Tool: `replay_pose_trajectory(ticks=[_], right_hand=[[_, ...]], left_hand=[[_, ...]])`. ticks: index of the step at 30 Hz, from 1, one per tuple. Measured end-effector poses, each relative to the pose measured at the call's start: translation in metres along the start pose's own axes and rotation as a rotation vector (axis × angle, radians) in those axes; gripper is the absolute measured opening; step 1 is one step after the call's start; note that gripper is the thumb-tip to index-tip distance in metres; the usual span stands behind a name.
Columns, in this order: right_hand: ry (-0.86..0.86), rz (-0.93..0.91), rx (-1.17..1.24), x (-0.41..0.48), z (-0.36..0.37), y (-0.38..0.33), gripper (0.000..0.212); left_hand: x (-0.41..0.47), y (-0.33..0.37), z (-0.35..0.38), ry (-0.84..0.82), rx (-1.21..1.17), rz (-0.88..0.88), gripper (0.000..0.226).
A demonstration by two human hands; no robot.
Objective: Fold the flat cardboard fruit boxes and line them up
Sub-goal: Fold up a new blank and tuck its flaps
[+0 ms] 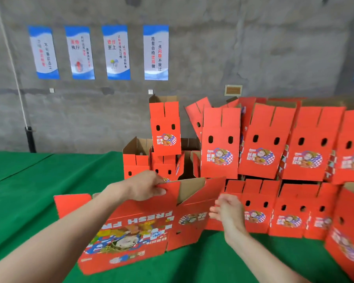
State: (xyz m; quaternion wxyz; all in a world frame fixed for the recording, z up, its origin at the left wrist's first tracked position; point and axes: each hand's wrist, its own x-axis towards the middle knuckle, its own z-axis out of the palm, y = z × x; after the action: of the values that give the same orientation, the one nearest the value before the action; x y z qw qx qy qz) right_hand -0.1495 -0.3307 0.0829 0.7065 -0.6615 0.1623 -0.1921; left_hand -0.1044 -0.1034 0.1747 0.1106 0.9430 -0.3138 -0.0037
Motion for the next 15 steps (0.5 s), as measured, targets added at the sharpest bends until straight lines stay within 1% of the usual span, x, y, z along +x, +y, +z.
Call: replay_pose_trajectory(ticks=[1,2,3,4,6,9,10,11,13,14,15], right_hand=[[-0.063,-0.191,-0.135,-0.009,0.000,-0.003,0.014],[-0.149,-0.335,-0.257,-0.016,0.001,-0.006,0.015],[-0.227,-0.426,-0.373,-0.020,0.002,-0.009,0.017],[-0.274,-0.473,-0.469,-0.022,0.003,-0.013,0.022],[-0.285,-0.485,-0.551,-0.021,0.001,-0.018,0.034],[-0.254,-0.487,-0.567,-0.014,-0.007,-0.016,0.047],[-0.249,-0.484,-0.588,-0.012,-0.011,-0.016,0.049],[-0.240,-0.479,-0.606,-0.011,-0.015,-0.017,0.051],[-0.209,-0.469,-0.628,-0.006,-0.023,-0.017,0.048],[-0.209,-0.451,-0.638,-0.005,-0.026,-0.018,0.046],[-0.229,-0.422,-0.639,-0.004,-0.029,-0.018,0.045]], left_hand=[[0.007,0.007,-0.003,-0.011,0.017,0.007,0.027],[0.014,0.014,-0.005,-0.022,0.028,0.021,0.027],[0.019,0.023,-0.006,-0.032,0.040,0.039,0.027],[0.024,0.032,-0.007,-0.045,0.051,0.060,0.026],[0.032,0.046,-0.008,-0.037,0.060,0.109,0.022],[0.039,0.063,-0.010,0.002,0.006,0.153,0.035],[0.043,0.066,-0.008,0.003,-0.001,0.159,0.035],[0.044,0.070,-0.007,0.015,-0.015,0.184,0.031],[0.047,0.074,-0.002,0.001,-0.079,0.194,0.008],[0.047,0.076,0.001,-0.024,-0.109,0.189,0.026],[0.046,0.079,0.004,-0.058,-0.130,0.199,0.050]])
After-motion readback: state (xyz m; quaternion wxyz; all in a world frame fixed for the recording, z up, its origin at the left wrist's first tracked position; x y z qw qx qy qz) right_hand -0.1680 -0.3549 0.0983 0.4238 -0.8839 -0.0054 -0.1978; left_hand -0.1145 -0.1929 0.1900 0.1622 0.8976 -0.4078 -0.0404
